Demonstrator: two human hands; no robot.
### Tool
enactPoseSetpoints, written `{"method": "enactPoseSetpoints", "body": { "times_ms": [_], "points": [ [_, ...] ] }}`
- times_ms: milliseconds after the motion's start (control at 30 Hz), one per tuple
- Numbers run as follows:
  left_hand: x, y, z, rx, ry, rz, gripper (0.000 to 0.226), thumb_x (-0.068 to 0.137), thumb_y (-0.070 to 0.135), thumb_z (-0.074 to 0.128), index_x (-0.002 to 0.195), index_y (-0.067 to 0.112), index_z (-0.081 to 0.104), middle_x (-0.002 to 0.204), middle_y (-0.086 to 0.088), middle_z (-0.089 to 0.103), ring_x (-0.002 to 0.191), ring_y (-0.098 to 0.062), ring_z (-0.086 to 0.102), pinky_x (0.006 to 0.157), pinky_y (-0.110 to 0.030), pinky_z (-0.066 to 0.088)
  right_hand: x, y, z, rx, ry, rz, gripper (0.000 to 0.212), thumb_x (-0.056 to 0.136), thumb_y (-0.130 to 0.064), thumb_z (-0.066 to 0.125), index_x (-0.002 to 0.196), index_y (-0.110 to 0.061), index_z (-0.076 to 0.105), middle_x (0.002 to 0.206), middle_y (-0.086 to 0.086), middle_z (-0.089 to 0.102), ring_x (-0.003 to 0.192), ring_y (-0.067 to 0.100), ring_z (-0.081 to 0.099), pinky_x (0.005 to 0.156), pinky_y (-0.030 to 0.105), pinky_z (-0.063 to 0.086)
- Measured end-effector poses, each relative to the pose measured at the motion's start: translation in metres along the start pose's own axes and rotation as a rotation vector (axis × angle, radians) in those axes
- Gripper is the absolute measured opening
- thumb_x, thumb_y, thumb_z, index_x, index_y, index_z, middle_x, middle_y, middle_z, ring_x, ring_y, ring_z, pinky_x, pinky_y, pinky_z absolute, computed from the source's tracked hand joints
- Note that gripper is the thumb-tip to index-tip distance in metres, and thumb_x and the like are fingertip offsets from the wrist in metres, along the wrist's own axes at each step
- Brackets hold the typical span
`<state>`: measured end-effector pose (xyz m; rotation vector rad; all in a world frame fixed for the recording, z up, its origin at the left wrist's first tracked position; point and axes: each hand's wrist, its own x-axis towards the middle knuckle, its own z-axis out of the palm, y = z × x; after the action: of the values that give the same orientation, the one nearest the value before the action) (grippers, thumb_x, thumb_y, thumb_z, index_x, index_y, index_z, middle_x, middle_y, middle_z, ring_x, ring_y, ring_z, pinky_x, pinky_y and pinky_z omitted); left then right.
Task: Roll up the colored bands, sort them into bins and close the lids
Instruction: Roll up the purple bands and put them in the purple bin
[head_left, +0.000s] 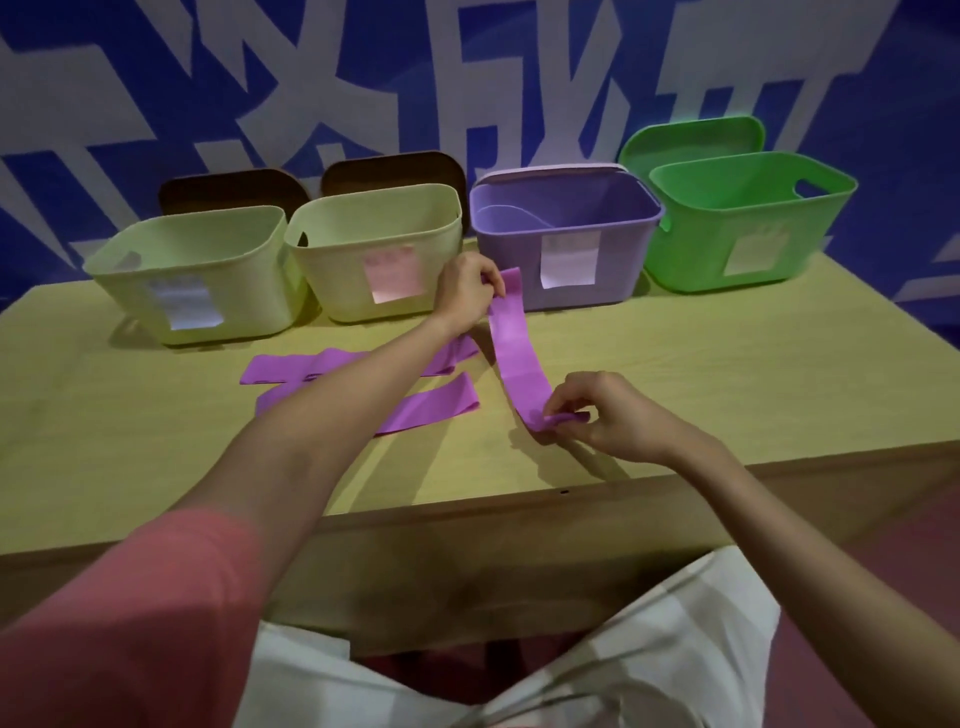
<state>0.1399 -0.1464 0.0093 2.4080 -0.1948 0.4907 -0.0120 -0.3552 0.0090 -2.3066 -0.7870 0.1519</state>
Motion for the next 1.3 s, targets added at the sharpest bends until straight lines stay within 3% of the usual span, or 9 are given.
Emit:
{"method": "enactPoseSetpoints", "body": {
  "times_ms": [167,300,367,500,667,867,1033,1167,1300],
  "points": [
    [0.001,-0.006,0.012,0.048,-0.087,-0.027,0.032,0.069,-0.01,0.052,0.068,0.012,0.075,0.079,-0.001,0.07,0.08,-0.016,0.062,0.069,-0.019,0.039,0.002,-0.001,0.012,-0.09,0.018,-0.021,0.015,0.084,-0.01,0.071,0.099,-0.012,0.074,0.088,-0.008,0.063,0.069,-0.002,0.051,0.064,0.01,0.04],
    [-0.005,-0.012,0.012,0.025,-0.129,0.017,0.03,0.074,-0.008,0.056,0.08,0.011,0.078,0.096,-0.004,0.071,0.091,-0.015,0.062,0.079,-0.021,0.046,0.002,0.005,0.013,-0.054,0.051,0.016,0.02,0.082,-0.012,0.074,0.103,-0.012,0.073,0.097,0.002,0.07,0.083,0.015,0.062,0.078,0.027,0.051],
    [-0.016,-0.008,0.008,-0.002,-0.119,0.033,0.027,0.077,-0.006,0.058,0.084,0.012,0.077,0.097,-0.002,0.068,0.09,-0.01,0.057,0.078,-0.017,0.043,0.0,0.009,0.015,-0.052,0.037,0.028,0.026,0.079,-0.013,0.077,0.105,-0.013,0.071,0.095,0.001,0.071,0.086,0.013,0.064,0.08,0.022,0.05],
    [-0.061,0.005,-0.003,-0.081,-0.209,0.083,0.018,0.084,0.002,0.061,0.089,0.012,0.075,0.091,0.0,0.07,0.078,-0.004,0.057,0.068,-0.006,0.038,-0.006,0.017,0.02,0.102,0.058,0.081,0.026,0.071,-0.009,0.083,0.093,-0.011,0.071,0.075,-0.007,0.068,0.07,0.004,0.063,0.069,0.014,0.046],
    [-0.13,0.011,-0.02,-0.141,-0.383,0.119,0.013,0.085,0.007,0.066,0.093,0.014,0.073,0.09,0.004,0.069,0.081,-0.002,0.061,0.071,-0.011,0.045,-0.008,0.019,0.025,0.201,0.122,0.054,0.017,0.07,-0.007,0.083,0.084,-0.011,0.075,0.079,-0.005,0.071,0.073,0.002,0.062,0.068,0.009,0.044],
    [-0.178,0.004,-0.037,-0.105,-0.349,0.244,0.014,0.087,0.012,0.067,0.099,0.012,0.072,0.096,0.004,0.069,0.09,-0.006,0.062,0.082,-0.024,0.052,-0.013,0.015,0.035,0.232,0.155,-0.006,0.015,0.077,-0.014,0.078,0.091,-0.013,0.076,0.083,-0.015,0.069,0.078,0.0,0.063,0.069,0.008,0.044],
    [-0.19,0.009,-0.035,-0.138,-0.377,0.257,0.015,0.087,0.017,0.068,0.101,0.014,0.072,0.098,0.004,0.07,0.093,-0.006,0.061,0.085,-0.027,0.05,-0.018,0.024,0.038,0.209,0.125,-0.012,0.014,0.084,-0.011,0.072,0.098,-0.009,0.076,0.091,-0.003,0.073,0.084,0.005,0.066,0.074,0.016,0.048],
    [-0.194,0.012,-0.027,-0.146,-0.397,0.259,0.015,0.087,0.025,0.069,0.097,0.014,0.071,0.093,0.005,0.068,0.09,-0.007,0.059,0.081,-0.035,0.05,-0.02,0.025,0.037,0.226,0.127,0.014,0.014,0.085,-0.006,0.07,0.098,-0.008,0.074,0.089,-0.001,0.073,0.083,0.004,0.067,0.075,0.014,0.049],
    [-0.195,0.015,-0.023,-0.167,-0.338,0.204,0.018,0.085,0.03,0.07,0.095,0.015,0.069,0.089,0.007,0.064,0.085,-0.007,0.058,0.075,-0.032,0.052,-0.018,0.025,0.037,0.297,0.151,0.047,0.008,0.083,-0.004,0.072,0.089,-0.008,0.071,0.085,0.004,0.072,0.078,0.01,0.068,0.074,0.021,0.053]
  ]
}}
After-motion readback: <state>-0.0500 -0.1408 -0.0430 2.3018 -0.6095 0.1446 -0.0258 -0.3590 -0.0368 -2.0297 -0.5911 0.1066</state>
